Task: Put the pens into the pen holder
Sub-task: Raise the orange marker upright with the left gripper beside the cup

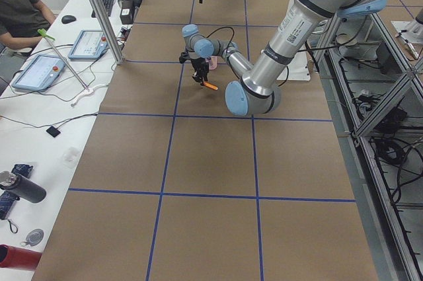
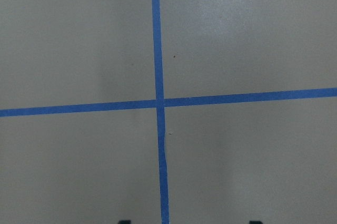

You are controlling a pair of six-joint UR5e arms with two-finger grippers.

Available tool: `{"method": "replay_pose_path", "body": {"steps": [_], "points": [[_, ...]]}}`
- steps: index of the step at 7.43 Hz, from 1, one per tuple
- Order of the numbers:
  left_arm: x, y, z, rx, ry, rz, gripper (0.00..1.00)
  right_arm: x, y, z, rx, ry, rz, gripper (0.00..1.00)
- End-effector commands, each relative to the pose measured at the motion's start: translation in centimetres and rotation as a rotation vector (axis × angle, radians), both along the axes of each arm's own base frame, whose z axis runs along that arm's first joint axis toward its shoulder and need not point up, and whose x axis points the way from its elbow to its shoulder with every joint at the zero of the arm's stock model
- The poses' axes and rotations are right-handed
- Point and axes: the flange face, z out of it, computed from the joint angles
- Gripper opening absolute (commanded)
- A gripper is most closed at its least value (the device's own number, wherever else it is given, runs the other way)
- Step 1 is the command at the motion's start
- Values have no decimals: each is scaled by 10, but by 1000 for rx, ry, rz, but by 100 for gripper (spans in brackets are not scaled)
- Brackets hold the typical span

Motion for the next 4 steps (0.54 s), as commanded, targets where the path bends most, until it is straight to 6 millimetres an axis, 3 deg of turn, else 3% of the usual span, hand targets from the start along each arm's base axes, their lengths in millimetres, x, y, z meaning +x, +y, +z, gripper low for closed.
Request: {"method": "replay_pose_path", "body": {"steps": [1, 4], "points": [[0, 0, 2, -2, -2, 0, 44, 0, 0, -2, 2, -3, -1, 80], [0, 0, 3, -4, -5, 0, 38, 0, 0, -1, 1, -2, -1, 80]]}}
